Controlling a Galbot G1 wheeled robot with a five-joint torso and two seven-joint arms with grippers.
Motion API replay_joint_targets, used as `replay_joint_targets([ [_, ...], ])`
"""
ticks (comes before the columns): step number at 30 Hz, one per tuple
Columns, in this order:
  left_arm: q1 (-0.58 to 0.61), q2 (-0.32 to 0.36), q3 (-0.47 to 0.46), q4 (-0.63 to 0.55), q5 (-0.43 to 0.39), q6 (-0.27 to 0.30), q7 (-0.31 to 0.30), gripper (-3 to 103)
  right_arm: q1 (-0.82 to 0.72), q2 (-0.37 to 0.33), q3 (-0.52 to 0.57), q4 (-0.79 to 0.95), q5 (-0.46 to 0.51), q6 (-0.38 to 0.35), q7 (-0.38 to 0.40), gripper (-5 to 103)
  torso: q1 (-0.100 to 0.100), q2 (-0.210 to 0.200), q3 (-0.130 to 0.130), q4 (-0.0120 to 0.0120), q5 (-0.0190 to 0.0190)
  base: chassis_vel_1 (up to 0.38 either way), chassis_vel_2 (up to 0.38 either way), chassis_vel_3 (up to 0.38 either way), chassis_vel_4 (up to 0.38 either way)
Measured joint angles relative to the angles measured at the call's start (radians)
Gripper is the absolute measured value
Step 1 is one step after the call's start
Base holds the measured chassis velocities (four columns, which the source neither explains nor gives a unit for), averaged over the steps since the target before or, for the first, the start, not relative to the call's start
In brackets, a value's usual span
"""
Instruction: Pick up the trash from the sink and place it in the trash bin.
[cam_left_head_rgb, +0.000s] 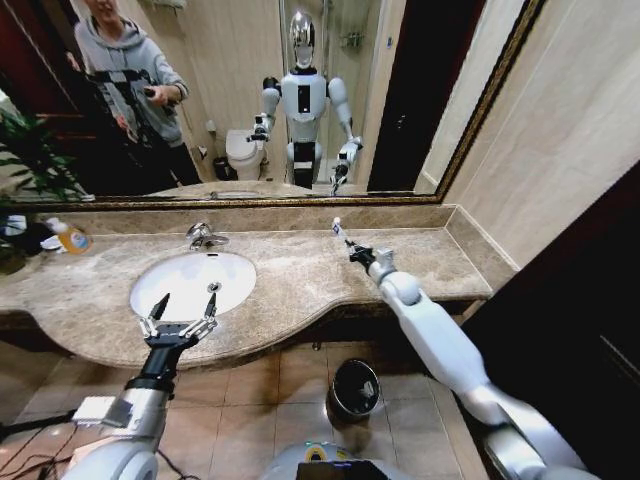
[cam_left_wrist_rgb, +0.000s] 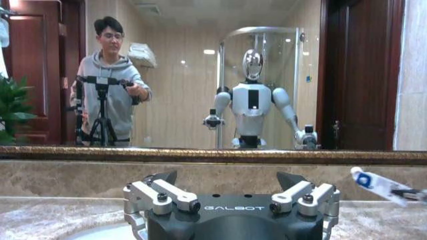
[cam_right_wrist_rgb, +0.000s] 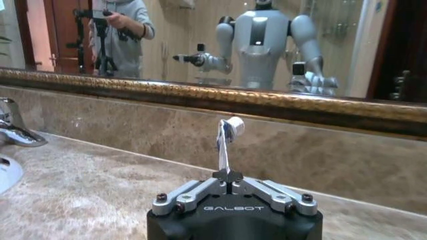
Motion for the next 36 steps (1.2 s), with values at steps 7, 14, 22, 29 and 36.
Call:
replay_joint_targets([
  [7, 0.0, 0.0, 0.0, 0.0, 0.0, 0.0, 0.0, 100, -0.223, -0.109, 0.112, 0.176, 0.052, 0.035, 0.005, 0, 0.0, 0.0, 0.0, -0.0003, 0.0004, 0.0, 0.0, 0.0, 0.0],
  [14, 0.0, 0.0, 0.0, 0.0, 0.0, 0.0, 0.0, 100, -0.44, -0.145, 0.281, 0.364, 0.072, 0.063, -0.008, 0, 0.0, 0.0, 0.0, -0.0003, 0.0001, 0.0, 0.0, 0.0, 0.0],
  [22, 0.0, 0.0, 0.0, 0.0, 0.0, 0.0, 0.0, 100, -0.575, -0.125, 0.327, 0.435, 0.061, 0.107, -0.016, 0, 0.0, 0.0, 0.0, 0.0003, -0.0001, 0.0, 0.0, 0.0, 0.0],
  [29, 0.0, 0.0, 0.0, 0.0, 0.0, 0.0, 0.0, 100, -0.79, -0.062, 0.42, 0.496, 0.017, 0.193, -0.049, 0, 0.0, 0.0, 0.0, -0.0001, -0.0002, 0.0, 0.0, 0.0, 0.0],
  [36, 0.0, 0.0, 0.0, 0.0, 0.0, 0.0, 0.0, 100, -0.938, -0.009, 0.442, 0.494, -0.047, 0.295, -0.076, 0, 0.0, 0.0, 0.0, -0.0001, -0.0003, 0.0, 0.0, 0.0, 0.0],
])
